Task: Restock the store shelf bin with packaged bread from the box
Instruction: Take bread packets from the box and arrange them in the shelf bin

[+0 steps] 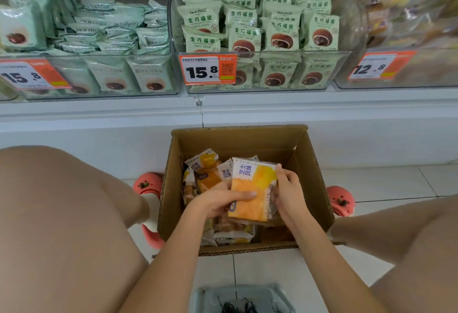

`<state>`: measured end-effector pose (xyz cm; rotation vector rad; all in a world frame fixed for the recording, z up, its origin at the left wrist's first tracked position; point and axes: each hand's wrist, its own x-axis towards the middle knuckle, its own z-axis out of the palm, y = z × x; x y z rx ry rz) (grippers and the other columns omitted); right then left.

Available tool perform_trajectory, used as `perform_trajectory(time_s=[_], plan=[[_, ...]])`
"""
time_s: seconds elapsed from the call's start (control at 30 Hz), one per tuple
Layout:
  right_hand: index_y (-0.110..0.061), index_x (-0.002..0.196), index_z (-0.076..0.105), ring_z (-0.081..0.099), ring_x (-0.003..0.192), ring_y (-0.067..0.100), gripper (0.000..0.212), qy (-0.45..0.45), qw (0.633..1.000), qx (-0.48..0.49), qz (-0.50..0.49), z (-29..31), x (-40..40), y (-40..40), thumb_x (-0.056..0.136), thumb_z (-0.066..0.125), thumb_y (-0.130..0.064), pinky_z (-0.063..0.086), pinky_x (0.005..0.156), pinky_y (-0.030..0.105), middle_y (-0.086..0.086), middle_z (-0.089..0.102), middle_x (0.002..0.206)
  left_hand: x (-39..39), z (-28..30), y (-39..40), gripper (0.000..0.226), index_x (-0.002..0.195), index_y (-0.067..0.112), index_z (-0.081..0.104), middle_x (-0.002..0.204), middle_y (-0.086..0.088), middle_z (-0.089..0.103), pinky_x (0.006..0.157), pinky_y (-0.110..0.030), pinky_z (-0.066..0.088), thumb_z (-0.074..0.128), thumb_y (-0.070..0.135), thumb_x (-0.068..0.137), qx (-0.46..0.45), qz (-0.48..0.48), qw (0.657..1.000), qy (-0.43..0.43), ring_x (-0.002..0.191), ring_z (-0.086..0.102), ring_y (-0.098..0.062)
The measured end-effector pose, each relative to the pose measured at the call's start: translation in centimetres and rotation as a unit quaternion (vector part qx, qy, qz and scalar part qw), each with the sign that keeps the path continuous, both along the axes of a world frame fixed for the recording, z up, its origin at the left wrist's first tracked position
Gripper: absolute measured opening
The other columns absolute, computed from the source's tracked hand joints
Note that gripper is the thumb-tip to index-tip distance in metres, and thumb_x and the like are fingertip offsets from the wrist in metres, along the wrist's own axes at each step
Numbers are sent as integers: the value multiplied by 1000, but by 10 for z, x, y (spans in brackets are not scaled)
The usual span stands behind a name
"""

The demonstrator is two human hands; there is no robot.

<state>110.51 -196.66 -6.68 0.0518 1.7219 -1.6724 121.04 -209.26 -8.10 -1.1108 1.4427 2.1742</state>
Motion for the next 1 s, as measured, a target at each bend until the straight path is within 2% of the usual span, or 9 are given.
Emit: perform_trajectory(time_s=[0.1, 0.23, 0.33, 0.43, 0.53, 0.63, 0.7, 0.83, 1.0], plan=[[-22, 121, 40, 65, 95, 19, 42, -43, 996, 33, 75, 1, 3, 8, 89, 60, -41, 57, 69, 34, 2, 60, 110, -5, -4, 0, 65, 122, 14, 58, 108, -5, 71, 95, -45, 51, 83, 28, 65, -12, 51, 999, 1, 102, 67, -22], [-15, 122, 51, 65, 103, 26, 47, -131, 978, 47, 158, -4, 1, 20, 81, 71, -29, 54, 86, 51, 7, 67, 113, -14, 7, -1, 42, 111, 18, 58, 105, -5, 70, 89, -39, 54, 79, 24, 75, -29, -22, 999, -19, 97, 68, -21], [-11, 118, 57, 67, 100, 27, 37, -174, 977, 17, 124, -10, -2, 23, 84, 68, -19, 54, 84, 50, 10, 71, 107, -18, 14, -1, 54, 119, 19, 54, 112, -5, 67, 84, -39, 57, 82, 21, 73, -43, -64, 997, -25, 98, 68, -21], [-11, 124, 53, 68, 93, 25, 42, -194, 977, -26, 81, -9, -4, 21, 84, 67, -15, 57, 75, 43, 10, 71, 104, -20, 19, 1, 69, 129, 20, 48, 115, 2, 62, 86, -37, 53, 83, 20, 70, -144, -71, 987, -19, 105, 62, -19], [-13, 140, 32, 62, 98, 15, 71, -17, 993, 41, 107, -4, -10, 21, 81, 72, -20, 54, 71, 27, 5, 59, 121, -20, 30, -4, 74, 138, 18, 42, 120, 2, 57, 78, -29, 52, 80, 16, 74, -244, -103, 964, -1, 105, 58, -16], [-21, 149, 12, 44, 126, 19, 97, 162, 973, 85, 143, 1, -23, 23, 77, 77, -22, 46, 91, 28, 5, 35, 144, -20, 46, -13, 65, 134, 18, 47, 124, 0, 56, 74, -26, 54, 77, 14, 76, -298, -159, 940, 37, 102, 59, -15], [-25, 145, 23, 49, 122, 15, 82, 175, 966, 40, 186, 11, -29, 22, 80, 73, -20, 51, 86, 23, -3, 44, 136, -18, 58, -16, 55, 126, 19, 52, 114, 3, 60, 71, -24, 54, 77, 14, 77, -296, -188, 934, 63, 98, 60, -13], [-30, 107, 59, 68, 86, 6, 21, 174, 958, 3, 226, 36, -34, 20, 88, 63, -22, 53, 63, 17, -7, 69, 102, -9, 67, -27, 49, 116, 22, 59, 113, -2, 65, 78, -33, 58, 80, 16, 73, -272, -187, 940, 81, 100, 65, -17], [-21, 107, 63, 71, 80, 12, 18, 63, 985, -92, 130, 39, -30, 13, 90, 59, -19, 58, 62, 27, -4, 74, 91, 4, 73, -33, 26, 108, 10, 63, 87, -3, 70, 65, -25, 57, 68, 18, 84, -93, 89, 978, 165, 75, 69, -11]])
